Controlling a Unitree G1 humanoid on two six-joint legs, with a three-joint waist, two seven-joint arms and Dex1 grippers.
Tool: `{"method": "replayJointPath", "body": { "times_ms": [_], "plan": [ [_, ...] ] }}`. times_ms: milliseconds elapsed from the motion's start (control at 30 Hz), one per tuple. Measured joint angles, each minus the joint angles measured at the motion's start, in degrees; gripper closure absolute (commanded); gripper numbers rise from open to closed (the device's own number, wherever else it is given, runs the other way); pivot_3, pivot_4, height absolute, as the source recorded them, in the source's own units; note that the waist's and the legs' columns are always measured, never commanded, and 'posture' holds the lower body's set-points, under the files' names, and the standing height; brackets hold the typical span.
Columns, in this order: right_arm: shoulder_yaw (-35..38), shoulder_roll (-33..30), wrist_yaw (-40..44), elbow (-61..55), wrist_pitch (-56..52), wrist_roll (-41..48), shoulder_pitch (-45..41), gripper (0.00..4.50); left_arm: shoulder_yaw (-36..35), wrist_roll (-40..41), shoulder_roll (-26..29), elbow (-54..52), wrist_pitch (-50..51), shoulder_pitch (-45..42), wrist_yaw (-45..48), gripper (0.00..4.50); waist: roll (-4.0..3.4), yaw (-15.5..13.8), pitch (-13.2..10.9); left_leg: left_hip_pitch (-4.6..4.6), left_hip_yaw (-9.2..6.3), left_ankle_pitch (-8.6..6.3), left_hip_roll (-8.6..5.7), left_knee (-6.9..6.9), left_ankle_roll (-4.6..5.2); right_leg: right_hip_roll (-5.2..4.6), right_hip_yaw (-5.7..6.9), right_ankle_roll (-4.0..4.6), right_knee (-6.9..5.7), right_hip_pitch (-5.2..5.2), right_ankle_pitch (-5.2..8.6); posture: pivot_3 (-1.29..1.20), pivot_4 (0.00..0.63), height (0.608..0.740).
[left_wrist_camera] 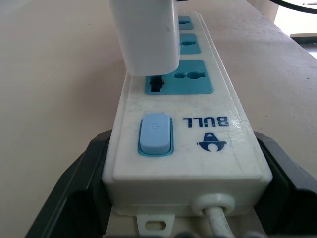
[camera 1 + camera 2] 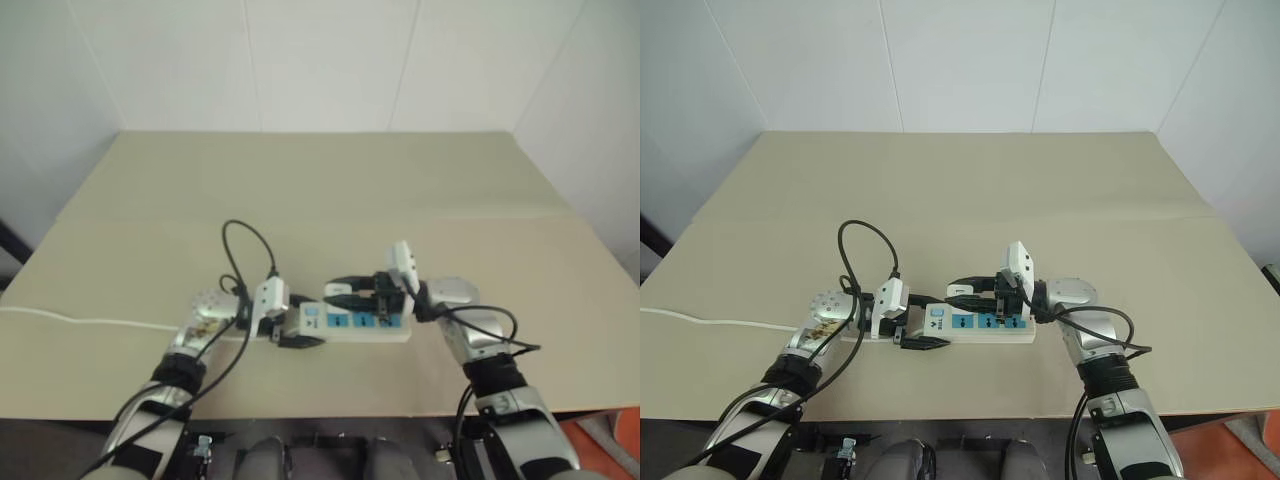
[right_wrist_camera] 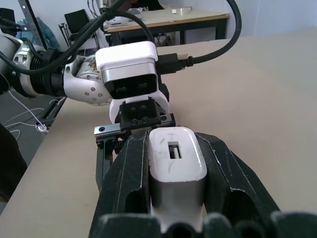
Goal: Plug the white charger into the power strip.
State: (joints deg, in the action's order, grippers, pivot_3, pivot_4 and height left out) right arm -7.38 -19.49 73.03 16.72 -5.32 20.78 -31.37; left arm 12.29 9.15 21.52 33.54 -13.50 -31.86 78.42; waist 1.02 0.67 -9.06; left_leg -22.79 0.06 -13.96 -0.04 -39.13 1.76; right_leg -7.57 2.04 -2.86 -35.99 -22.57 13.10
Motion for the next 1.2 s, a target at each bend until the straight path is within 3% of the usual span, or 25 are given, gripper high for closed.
{"method": "replayJointPath", "body": {
  "times_ms": [300, 633, 1100, 1133, 1200],
  "plan": [
    [-0.99, -0.30, 0.51, 1.05, 1.62, -1.05, -0.22, 3.38, 0.04, 0.01, 0.00, -0.01, 0.00, 0.01, -0.04, 1.19, 0.00, -0.01, 0.00, 0.00, 0.00, 0.00, 0.00, 0.01, 0.00, 0.00, 0.00, 0.00, 0.01, 0.01, 0.00, 0.00, 0.150, 0.740],
    [-3.06, -2.51, 4.00, 5.85, 10.33, -1.99, -0.47, 3.38, 0.43, 0.05, -0.25, -0.31, 0.07, 0.17, -0.21, 1.19, -0.05, -0.46, 0.05, 0.35, 0.02, -0.01, 0.00, 0.18, 0.00, 0.00, 0.01, -0.03, 0.17, 0.38, 0.02, 0.00, 0.150, 0.740],
    [-4.41, -2.79, 5.45, 8.74, 11.37, -1.99, -2.46, 3.38, 0.43, 0.04, -0.22, -0.20, 0.21, 0.23, -0.40, 1.19, -0.06, -0.48, 0.15, 0.47, 0.02, -0.01, 0.01, 0.19, 0.00, 0.00, -0.03, -0.03, 0.19, 0.43, 0.02, 0.00, 0.150, 0.740],
    [-4.46, -2.79, 5.44, 8.74, 10.95, -1.99, -2.57, 2.67, 0.41, 0.04, -0.21, -0.20, 0.23, 0.24, -0.41, 1.19, -0.06, -0.47, 0.15, 0.48, 0.02, -0.01, 0.01, 0.19, 0.00, 0.00, -0.03, -0.03, 0.19, 0.43, 0.02, 0.00, 0.150, 0.740],
    [-5.40, -4.11, 5.46, 9.77, 9.49, -3.75, -2.20, 2.10, 0.46, 0.09, -0.24, -0.28, 0.20, 0.33, -0.42, 1.19, -0.03, -0.59, 0.16, 0.45, 0.02, -0.01, 0.01, 0.19, 0.00, 0.00, -0.02, -0.02, 0.19, 0.42, 0.02, 0.00, 0.150, 0.740]
  ]
}}
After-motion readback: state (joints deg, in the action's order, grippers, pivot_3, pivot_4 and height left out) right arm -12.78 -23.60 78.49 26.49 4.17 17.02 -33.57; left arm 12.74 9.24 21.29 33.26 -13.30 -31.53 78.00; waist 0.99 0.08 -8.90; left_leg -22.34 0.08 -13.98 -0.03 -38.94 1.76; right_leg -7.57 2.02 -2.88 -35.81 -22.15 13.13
